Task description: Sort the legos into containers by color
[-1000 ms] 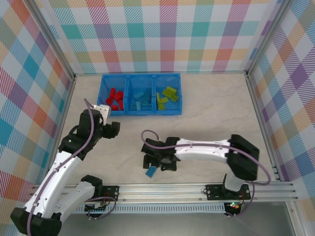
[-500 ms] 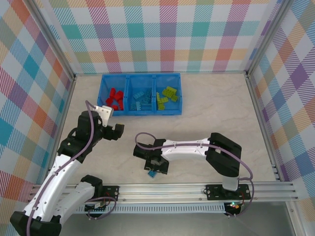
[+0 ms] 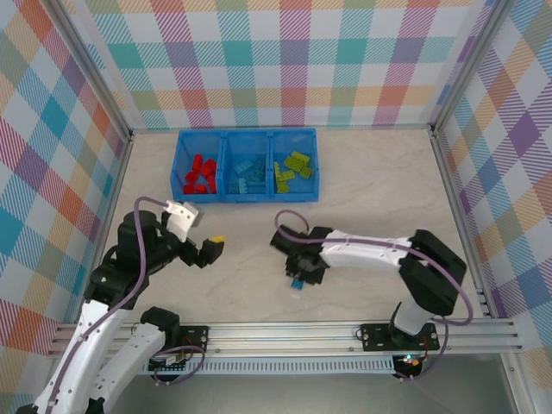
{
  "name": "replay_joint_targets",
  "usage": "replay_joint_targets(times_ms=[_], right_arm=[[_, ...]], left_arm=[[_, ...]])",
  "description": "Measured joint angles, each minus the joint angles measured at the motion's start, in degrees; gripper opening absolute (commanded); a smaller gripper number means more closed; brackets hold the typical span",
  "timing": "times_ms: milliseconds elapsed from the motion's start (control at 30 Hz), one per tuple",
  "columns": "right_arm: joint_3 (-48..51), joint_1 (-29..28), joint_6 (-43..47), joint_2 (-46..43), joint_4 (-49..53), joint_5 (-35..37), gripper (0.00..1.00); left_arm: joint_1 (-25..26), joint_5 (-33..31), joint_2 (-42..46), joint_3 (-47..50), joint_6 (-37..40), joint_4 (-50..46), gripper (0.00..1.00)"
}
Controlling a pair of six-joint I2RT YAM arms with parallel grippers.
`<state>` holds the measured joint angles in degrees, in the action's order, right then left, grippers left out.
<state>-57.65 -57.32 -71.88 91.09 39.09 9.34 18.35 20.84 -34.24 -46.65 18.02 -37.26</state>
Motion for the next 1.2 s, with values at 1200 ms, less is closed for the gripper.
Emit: replay_joint_targets(times_ms=[1200], right_arm=[[-75.01,14.67,60.02,42.93,3.96,2.19,0.57]], left_arm=[[18.64,-30.99,2.86,7.06,-32.44,1.73,1.00]])
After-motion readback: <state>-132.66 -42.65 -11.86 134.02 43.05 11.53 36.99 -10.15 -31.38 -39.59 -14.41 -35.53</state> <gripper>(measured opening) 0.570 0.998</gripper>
